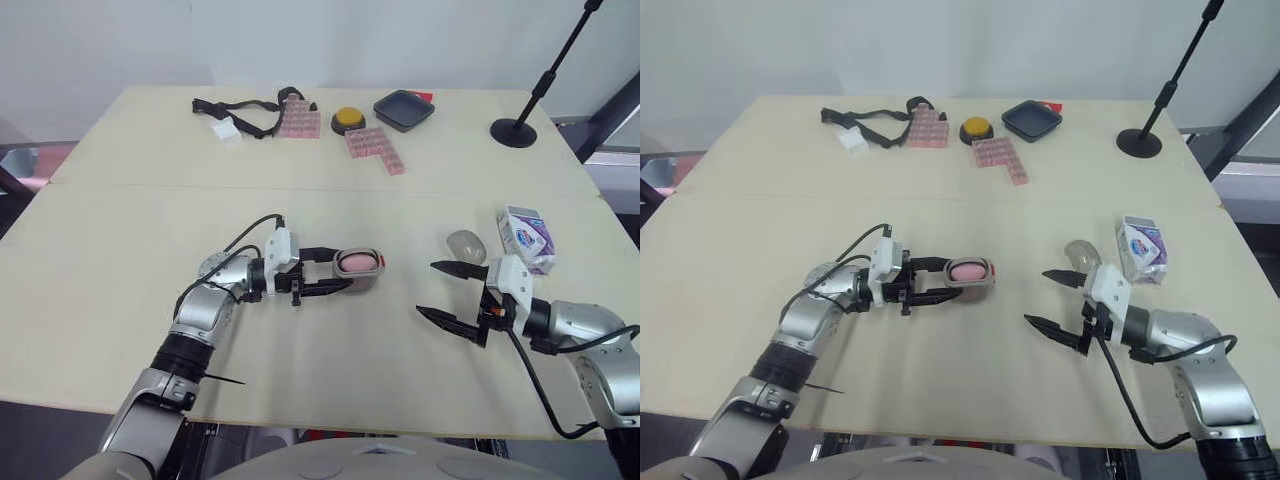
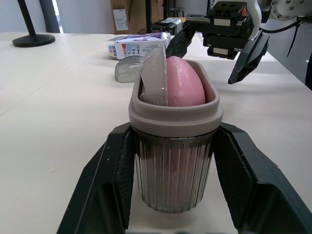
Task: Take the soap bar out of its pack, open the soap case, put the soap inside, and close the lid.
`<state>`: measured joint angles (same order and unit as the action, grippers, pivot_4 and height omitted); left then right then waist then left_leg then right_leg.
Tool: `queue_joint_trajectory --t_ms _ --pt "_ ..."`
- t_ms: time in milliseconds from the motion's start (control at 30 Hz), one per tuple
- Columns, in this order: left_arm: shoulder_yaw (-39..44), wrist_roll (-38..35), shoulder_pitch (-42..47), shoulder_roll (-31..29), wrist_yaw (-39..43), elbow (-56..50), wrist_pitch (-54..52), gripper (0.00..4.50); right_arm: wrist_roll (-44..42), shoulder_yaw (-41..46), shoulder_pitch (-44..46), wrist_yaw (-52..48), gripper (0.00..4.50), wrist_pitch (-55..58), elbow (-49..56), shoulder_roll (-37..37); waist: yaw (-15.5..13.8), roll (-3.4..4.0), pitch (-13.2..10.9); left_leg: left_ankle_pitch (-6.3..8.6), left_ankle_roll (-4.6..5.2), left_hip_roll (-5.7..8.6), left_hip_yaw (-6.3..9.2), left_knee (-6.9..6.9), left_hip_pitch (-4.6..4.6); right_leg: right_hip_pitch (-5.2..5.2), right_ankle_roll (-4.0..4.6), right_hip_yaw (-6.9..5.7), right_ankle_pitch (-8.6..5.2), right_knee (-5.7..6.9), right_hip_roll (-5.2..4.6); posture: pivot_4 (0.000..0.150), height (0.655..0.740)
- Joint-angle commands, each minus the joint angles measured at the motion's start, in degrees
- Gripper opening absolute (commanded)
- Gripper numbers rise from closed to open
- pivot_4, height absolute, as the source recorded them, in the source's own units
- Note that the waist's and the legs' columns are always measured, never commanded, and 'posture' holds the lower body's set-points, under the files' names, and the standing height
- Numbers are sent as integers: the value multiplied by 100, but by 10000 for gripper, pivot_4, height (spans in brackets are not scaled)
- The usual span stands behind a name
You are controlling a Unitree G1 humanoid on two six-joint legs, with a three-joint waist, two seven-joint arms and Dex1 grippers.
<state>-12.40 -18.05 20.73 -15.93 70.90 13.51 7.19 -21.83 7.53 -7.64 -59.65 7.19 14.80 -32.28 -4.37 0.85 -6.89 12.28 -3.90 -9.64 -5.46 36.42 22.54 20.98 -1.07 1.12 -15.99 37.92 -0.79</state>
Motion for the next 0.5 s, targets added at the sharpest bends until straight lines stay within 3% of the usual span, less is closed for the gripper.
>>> queue_joint_trajectory --t_ms 33,167,500 --pt "39 1 92 25 -23 -22 181 18728 -172 179 -29 146 44649 -198 69 56 10 0 0 0 0 0 0 -4 0 0 0 -1 0 -3 0 1500 7400" --pt "51 32 98 22 -12 15 227 18728 -191 373 -266 312 44649 -323 61 59 -10 0 0 0 0 2 3 -11 0 -8 0 -5 0 -18 -1 1500 7400" --pt "11 3 64 38 -109 -242 135 18728 -612 2044 -2034 792 44649 -605 63 245 5 1 1 18 32 14 9 -28 -4 -29 -2 -17 1 -49 -16 1500 7400"
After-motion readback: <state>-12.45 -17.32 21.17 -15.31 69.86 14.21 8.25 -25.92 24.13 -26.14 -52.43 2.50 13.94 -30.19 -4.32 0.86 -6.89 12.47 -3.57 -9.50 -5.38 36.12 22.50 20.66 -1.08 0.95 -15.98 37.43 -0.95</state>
